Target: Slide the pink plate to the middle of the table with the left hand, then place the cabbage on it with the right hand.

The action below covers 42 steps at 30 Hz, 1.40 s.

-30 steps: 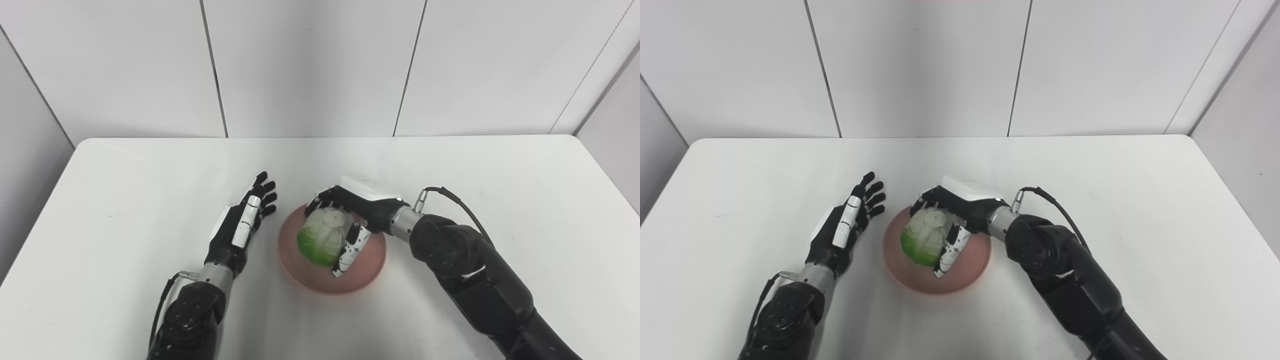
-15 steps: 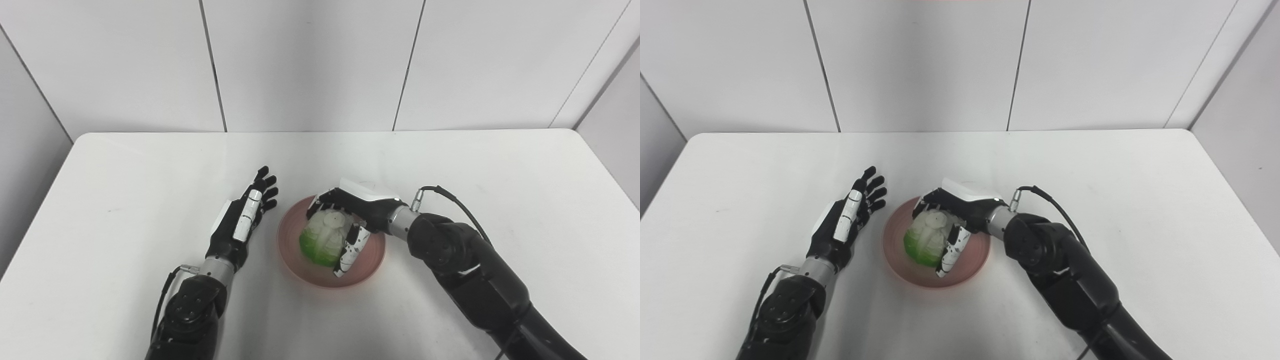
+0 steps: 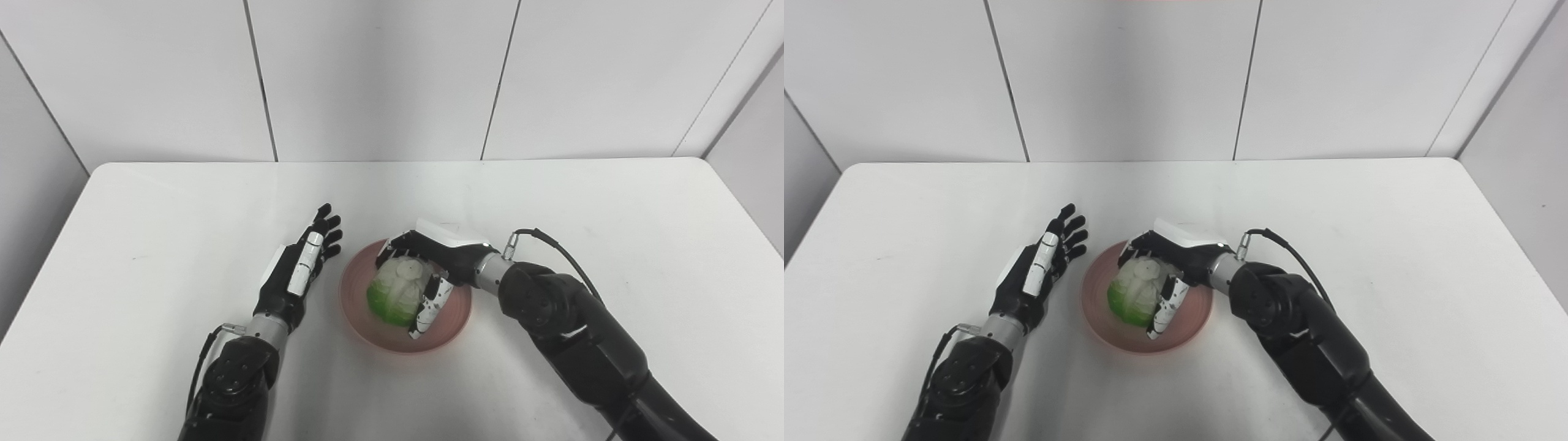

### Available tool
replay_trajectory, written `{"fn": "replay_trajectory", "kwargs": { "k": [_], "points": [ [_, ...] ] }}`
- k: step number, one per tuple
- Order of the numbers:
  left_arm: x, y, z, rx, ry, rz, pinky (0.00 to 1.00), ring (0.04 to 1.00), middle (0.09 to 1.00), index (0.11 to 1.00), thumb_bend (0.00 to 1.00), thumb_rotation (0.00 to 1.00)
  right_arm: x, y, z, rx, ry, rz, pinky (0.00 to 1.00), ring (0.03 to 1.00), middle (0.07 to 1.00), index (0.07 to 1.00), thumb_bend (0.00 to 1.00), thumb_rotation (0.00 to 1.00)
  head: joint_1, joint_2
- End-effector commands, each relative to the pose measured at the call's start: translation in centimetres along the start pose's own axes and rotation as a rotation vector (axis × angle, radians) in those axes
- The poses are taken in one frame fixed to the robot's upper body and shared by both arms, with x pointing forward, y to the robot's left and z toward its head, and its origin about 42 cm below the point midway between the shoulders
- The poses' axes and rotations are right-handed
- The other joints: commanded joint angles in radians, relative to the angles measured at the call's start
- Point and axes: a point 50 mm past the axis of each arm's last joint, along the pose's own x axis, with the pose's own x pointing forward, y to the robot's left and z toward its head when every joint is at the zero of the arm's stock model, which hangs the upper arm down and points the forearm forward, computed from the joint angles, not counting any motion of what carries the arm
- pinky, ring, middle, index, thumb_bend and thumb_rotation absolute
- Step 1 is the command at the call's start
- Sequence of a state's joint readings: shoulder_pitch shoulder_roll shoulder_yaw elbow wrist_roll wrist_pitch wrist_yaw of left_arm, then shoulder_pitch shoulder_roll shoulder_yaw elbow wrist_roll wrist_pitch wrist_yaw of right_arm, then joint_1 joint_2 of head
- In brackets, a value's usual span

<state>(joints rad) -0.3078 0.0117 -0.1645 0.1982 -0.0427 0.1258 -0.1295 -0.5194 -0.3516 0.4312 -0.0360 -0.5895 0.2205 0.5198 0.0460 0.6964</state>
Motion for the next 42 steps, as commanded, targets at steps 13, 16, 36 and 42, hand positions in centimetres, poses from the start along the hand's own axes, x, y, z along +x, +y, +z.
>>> {"fn": "replay_trajectory", "kwargs": {
  "k": [13, 16, 36, 42],
  "points": [
    [0.2, -1.5, -0.6, -0.023, 0.057, -0.07, 0.91, 0.95, 0.968, 0.975, 0.66, 1.0, -0.6, -1.1, 1.4, -0.111, 0.025, -0.012, 0.61, 0.744, 0.786, 0.792, 0.83, 0.1, -0.003, -0.001],
    [0.2, -1.4, -0.7, -0.019, 0.055, -0.071, 0.91, 0.95, 0.968, 0.977, 0.66, 1.0, -0.9, -1.3, 1.8, -0.113, 0.036, -0.009, 0.61, 0.748, 0.795, 0.8, 0.84, 0.1, -0.004, -0.003],
    [0.0, -1.1, -0.9, -0.003, 0.051, -0.065, 0.89, 0.937, 0.956, 0.959, 0.66, 0.99, -3.6, -5.0, 3.6, -0.115, 0.04, -0.028, 0.79, 0.876, 0.918, 0.956, 1.0, 0.25, -0.014, -0.011],
    [0.1, -1.1, -1.1, -0.002, 0.062, -0.053, 0.89, 0.928, 0.949, 0.953, 0.69, 0.98, -4.5, -6.8, 3.6, -0.09, 0.031, -0.046, 0.79, 0.95, 0.989, 0.999, 1.0, 0.34, -0.014, -0.011]
  ]
}}
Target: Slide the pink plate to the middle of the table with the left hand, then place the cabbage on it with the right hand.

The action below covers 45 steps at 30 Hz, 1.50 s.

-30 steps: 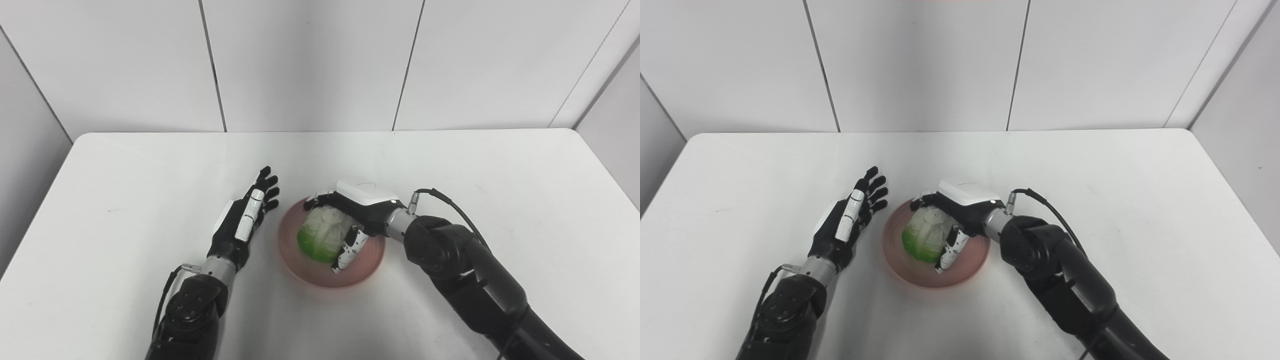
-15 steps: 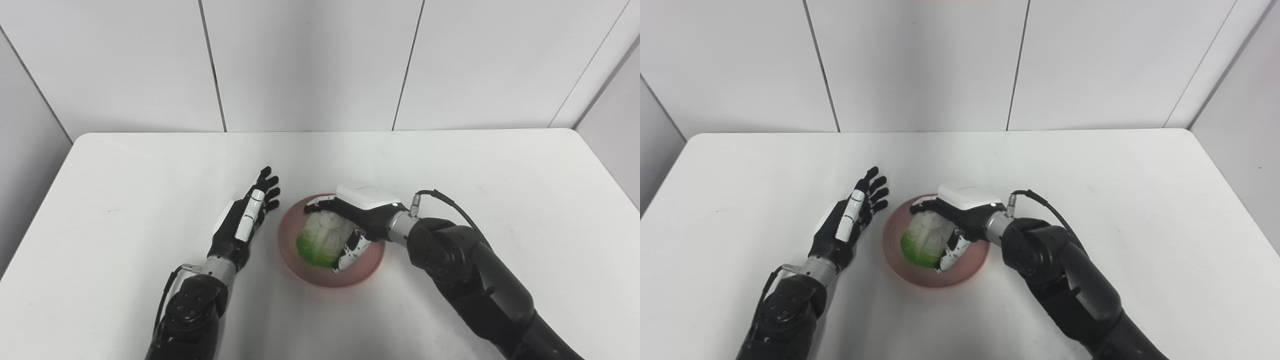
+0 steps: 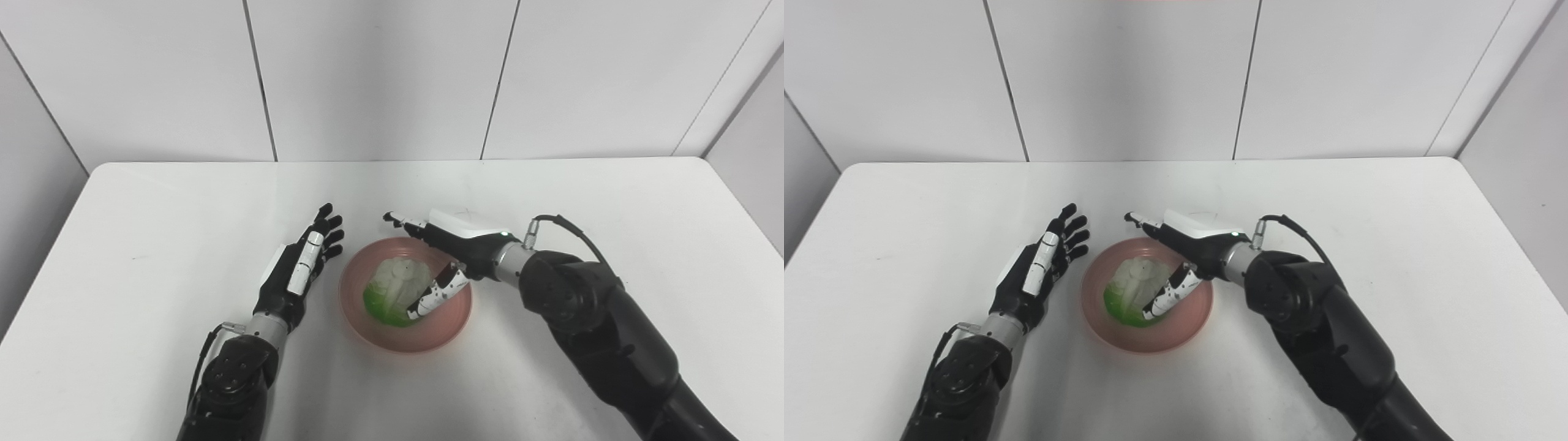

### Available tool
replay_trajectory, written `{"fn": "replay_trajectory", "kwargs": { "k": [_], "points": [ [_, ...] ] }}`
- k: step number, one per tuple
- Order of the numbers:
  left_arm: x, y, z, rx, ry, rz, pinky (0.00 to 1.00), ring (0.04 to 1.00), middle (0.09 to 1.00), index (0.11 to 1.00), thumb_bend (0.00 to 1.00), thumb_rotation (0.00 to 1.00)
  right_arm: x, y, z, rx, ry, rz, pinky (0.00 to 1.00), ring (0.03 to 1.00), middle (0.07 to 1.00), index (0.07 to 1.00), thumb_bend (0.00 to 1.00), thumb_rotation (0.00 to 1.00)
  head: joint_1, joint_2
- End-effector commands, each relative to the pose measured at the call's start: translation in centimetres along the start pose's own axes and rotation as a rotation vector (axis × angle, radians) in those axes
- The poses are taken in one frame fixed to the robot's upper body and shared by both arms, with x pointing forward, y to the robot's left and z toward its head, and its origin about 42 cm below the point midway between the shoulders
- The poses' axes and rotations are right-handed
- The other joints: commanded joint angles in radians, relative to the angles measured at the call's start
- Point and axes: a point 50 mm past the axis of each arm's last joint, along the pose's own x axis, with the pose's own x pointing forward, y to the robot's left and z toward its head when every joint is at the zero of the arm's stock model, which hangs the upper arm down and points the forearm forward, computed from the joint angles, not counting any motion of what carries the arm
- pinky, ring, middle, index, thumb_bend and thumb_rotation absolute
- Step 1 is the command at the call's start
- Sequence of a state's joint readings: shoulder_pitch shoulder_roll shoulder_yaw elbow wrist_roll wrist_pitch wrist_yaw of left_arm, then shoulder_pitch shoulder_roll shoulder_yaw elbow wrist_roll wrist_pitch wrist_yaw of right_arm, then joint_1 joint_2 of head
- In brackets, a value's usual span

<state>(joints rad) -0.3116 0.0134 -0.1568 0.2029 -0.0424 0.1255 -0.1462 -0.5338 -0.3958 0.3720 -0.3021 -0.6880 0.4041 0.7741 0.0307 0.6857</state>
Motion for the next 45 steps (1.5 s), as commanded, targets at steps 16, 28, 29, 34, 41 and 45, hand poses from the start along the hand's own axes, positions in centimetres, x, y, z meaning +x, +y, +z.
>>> {"fn": "replay_trajectory", "kwargs": {
  "k": [16, 28, 29, 34, 41, 45],
  "points": [
    [-0.1, -0.8, -1.4, 0.01, 0.062, -0.045, 0.9, 0.933, 0.956, 0.967, 0.69, 1.0, -3.1, -3.9, -3.3, 0.132, 0.04, -0.273, 0.82, 0.96, 1.0, 1.0, 1.0, 0.56, -0.003, -0.015],
    [-0.2, -0.8, -1.5, 0.015, 0.044, -0.02, 0.89, 0.915, 0.934, 0.948, 0.66, 1.0, -2.7, 0.0, -7.4, 0.548, 0.073, -0.375, 0.97, 1.0, 1.0, 1.0, 0.79, 1.0, 0.001, -0.02],
    [-0.2, -0.8, -1.4, 0.021, 0.034, -0.014, 0.88, 0.914, 0.933, 0.946, 0.66, 1.0, -2.6, 0.6, -7.7, 0.617, 0.067, -0.388, 0.97, 1.0, 1.0, 1.0, 0.78, 1.0, 0.002, -0.023],
    [-0.4, -1.0, -1.5, 0.051, -0.006, 0.014, 0.91, 0.944, 0.96, 0.959, 0.69, 1.0, -1.9, 3.7, -8.7, 0.841, 0.013, -0.505, 0.99, 1.0, 1.0, 1.0, 0.64, 1.0, 0.013, -0.04],
    [-0.9, -1.1, -1.8, 0.11, -0.023, 0.058, 0.95, 0.99, 1.0, 1.0, 0.75, 1.0, -2.0, 6.8, -9.1, 1.007, -0.034, -0.601, 0.99, 0.994, 1.0, 1.0, 0.44, 1.0, 0.028, -0.066],
    [-1.5, -1.2, -1.6, 0.145, -0.03, 0.085, 0.96, 0.988, 1.0, 1.0, 0.77, 1.0, -1.7, 8.0, -9.6, 1.031, -0.035, -0.616, 0.99, 0.983, 1.0, 1.0, 0.41, 1.0, 0.037, -0.074]
  ]
}}
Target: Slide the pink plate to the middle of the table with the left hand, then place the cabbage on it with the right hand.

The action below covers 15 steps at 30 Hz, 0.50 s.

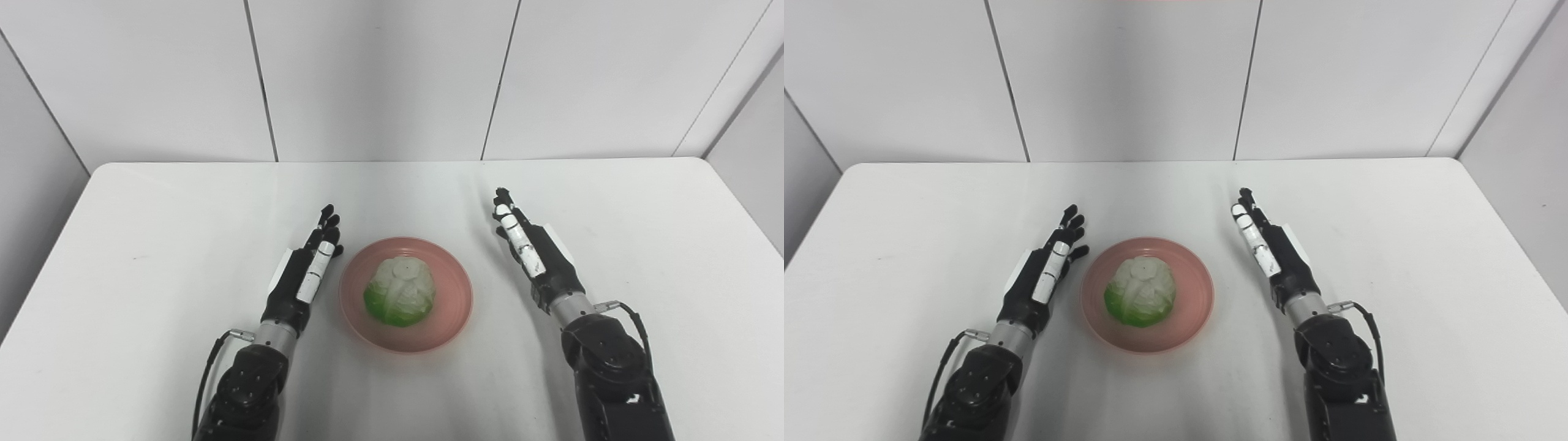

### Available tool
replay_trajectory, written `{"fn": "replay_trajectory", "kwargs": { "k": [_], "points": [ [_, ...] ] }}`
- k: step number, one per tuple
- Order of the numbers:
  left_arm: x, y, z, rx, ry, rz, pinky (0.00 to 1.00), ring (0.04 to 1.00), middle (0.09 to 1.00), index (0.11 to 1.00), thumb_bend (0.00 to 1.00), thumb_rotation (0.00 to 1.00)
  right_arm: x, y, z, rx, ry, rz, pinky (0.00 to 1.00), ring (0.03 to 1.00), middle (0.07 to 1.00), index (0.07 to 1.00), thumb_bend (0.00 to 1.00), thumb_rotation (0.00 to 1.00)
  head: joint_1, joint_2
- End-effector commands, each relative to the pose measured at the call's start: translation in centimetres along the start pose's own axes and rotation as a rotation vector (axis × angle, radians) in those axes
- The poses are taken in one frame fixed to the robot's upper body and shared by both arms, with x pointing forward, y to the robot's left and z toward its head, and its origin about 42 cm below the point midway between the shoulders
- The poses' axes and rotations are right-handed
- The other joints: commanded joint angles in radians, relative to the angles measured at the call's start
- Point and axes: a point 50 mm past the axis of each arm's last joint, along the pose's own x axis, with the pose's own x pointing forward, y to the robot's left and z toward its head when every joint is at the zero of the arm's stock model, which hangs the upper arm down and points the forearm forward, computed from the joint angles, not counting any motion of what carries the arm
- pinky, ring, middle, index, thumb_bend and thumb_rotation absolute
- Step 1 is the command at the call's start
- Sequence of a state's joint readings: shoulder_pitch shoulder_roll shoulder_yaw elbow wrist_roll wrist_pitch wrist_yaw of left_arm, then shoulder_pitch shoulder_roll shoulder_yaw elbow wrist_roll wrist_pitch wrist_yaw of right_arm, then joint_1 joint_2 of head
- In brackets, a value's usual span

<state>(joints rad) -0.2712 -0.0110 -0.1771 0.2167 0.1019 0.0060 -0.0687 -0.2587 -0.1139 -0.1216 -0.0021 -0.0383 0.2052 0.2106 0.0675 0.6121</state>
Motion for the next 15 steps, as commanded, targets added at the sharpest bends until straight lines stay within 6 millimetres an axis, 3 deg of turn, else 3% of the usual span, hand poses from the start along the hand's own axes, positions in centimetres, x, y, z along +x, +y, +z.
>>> {"fn": "replay_trajectory", "kwargs": {
  "k": [1, 6, 15],
  "points": [
    [-0.7, -0.1, -0.6, 0.026, 0.03, 0.019, 0.97, 0.987, 1.0, 1.0, 0.77, 1.0, 0.1, -0.2, 0.9, -0.006, -0.088, -0.011, 1.0, 0.983, 1.0, 1.0, 0.41, 1.0, 0.001, -0.001],
    [-1.4, 0.3, -1.0, 0.072, 0.023, 0.059, 0.98, 0.99, 1.0, 1.0, 0.74, 1.0, 0.2, 0.3, -0.7, -0.024, -0.063, -0.008, 0.98, 0.977, 0.996, 1.0, 0.38, 1.0, 0.008, -0.035],
    [-1.9, -0.3, -1.5, 0.091, 0.004, 0.074, 0.96, 0.967, 0.979, 0.994, 0.71, 1.0, 0.2, 0.8, -2.9, 0.03, -0.047, 0.013, 1.0, 0.994, 1.0, 1.0, 0.43, 1.0, 0.023, -0.039]
  ]
}}
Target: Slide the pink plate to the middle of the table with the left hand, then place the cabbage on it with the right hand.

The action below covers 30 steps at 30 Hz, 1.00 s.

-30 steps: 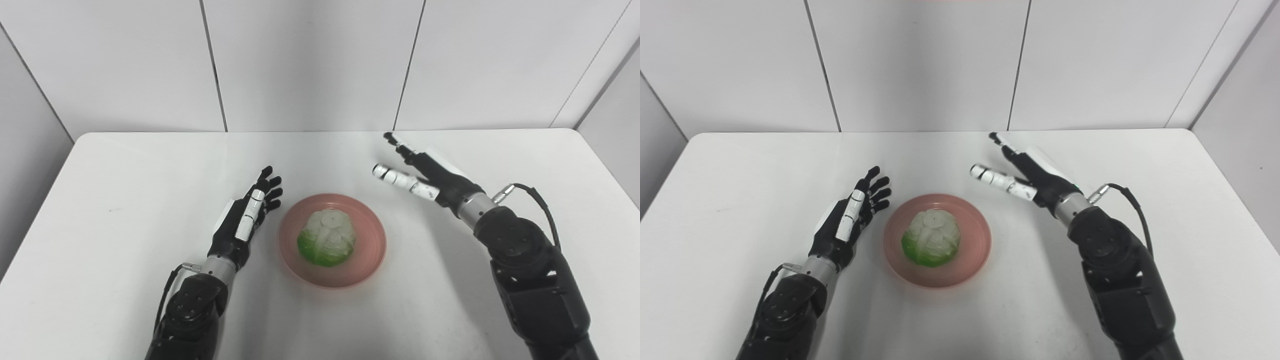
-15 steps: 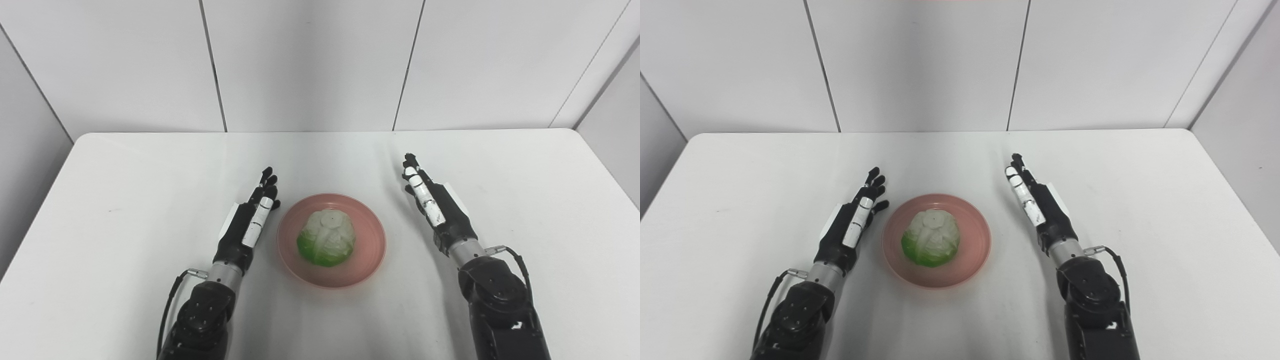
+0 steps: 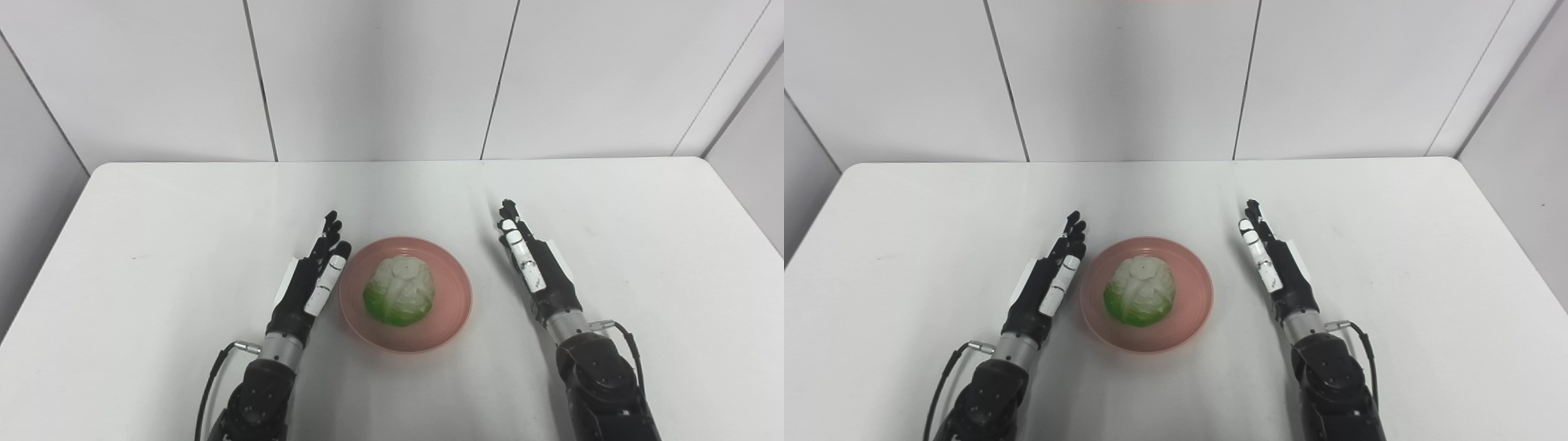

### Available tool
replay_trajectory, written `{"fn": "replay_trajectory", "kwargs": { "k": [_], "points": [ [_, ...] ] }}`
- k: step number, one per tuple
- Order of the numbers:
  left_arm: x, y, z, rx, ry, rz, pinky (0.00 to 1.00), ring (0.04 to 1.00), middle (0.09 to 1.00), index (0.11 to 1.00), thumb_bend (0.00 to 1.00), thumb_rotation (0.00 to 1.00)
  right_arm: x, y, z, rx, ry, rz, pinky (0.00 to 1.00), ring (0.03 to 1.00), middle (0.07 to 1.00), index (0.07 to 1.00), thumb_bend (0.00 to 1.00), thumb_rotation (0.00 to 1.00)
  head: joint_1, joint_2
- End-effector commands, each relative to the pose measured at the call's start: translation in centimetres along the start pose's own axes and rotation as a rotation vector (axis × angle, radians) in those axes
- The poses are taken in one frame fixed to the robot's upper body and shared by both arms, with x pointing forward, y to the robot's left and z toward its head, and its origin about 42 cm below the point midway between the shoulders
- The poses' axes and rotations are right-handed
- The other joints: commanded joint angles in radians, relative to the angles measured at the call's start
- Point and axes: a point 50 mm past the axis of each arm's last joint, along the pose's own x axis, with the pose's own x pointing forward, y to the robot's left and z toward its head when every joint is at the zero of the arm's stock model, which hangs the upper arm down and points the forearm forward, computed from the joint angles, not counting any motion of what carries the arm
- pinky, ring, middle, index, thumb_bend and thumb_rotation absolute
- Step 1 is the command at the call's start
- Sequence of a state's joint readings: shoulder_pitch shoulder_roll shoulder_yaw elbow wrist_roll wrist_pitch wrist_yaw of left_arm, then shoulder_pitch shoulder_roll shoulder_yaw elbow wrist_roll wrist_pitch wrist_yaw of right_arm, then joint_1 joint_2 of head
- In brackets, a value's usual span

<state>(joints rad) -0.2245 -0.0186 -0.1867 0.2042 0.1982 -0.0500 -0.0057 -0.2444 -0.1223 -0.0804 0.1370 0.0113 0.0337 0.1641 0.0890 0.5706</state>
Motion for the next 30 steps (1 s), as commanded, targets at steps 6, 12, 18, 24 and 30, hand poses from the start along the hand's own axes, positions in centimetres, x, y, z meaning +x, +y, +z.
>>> {"fn": "replay_trajectory", "kwargs": {
  "k": [6, 12, 18, 24, 30],
  "points": [
    [-0.1, 0.0, -1.2, 0.014, 0.014, 0.018, 0.93, 0.954, 0.975, 0.987, 0.74, 1.0, 0.2, 0.1, -0.1, -0.016, -0.023, 0.022, 0.99, 0.988, 0.999, 1.0, 0.42, 1.0, 0.01, -0.006],
    [0.3, 0.1, -1.7, 0.031, -0.009, 0.013, 0.92, 0.955, 0.979, 0.989, 0.73, 1.0, 0.1, 0.2, -0.1, -0.053, -0.028, 0.03, 0.97, 0.97, 0.98, 0.978, 0.38, 1.0, 0.011, -0.014],
    [0.5, 0.1, -1.8, 0.062, -0.016, 0.017, 0.92, 0.952, 0.974, 0.985, 0.72, 1.0, 0.1, 0.3, -0.2, -0.068, -0.021, 0.036, 0.96, 0.965, 0.977, 0.978, 0.37, 1.0, 0.016, -0.017],
    [0.7, 0.0, -2.1, 0.069, -0.009, 0.001, 0.93, 0.958, 0.976, 0.988, 0.72, 1.0, 0.2, 0.3, -0.2, -0.064, -0.016, 0.047, 0.96, 0.967, 0.982, 0.986, 0.37, 1.0, 0.017, -0.017],
    [0.9, 0.0, -2.1, 0.069, -0.007, 0.008, 0.93, 0.959, 0.975, 0.987, 0.7, 1.0, 0.1, 0.3, -0.4, -0.077, -0.021, 0.05, 0.95, 0.959, 0.974, 0.975, 0.37, 1.0, 0.016, -0.018]
  ]
}}
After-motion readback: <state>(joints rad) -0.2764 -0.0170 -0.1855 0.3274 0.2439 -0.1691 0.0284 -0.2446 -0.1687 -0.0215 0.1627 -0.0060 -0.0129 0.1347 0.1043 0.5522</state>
